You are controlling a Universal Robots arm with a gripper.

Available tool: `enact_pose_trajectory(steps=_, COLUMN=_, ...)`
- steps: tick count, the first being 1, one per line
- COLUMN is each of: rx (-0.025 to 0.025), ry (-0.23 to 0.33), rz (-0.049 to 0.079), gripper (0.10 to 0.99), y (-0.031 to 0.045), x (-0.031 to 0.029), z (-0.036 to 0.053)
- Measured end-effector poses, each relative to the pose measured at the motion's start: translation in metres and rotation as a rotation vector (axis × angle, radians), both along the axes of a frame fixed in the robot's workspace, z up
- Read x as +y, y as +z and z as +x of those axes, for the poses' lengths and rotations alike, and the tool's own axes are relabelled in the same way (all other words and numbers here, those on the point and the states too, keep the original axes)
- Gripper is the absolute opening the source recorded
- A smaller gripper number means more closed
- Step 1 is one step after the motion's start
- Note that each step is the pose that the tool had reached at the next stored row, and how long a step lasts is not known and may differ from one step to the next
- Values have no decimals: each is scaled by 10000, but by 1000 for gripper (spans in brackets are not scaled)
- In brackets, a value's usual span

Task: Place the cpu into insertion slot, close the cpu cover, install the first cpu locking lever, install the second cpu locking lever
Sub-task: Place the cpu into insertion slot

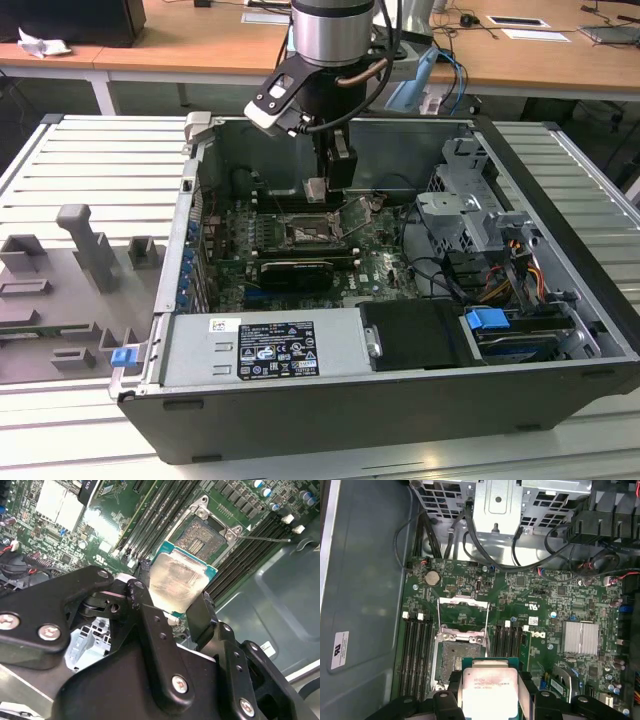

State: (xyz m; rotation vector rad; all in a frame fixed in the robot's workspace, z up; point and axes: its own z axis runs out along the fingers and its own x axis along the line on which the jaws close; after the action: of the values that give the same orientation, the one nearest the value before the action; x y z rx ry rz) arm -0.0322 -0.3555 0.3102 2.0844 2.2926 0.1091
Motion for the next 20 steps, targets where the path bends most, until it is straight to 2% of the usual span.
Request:
enact_pose_trajectory(steps=4, rx=0, ry=-85, rz=-1, gripper=533, y=-7, x=0, z=0)
enact_pose_trajectory(steps=20, rx=0, ry=-1122, rz=-1, gripper=533, y=-21, x=0, z=0)
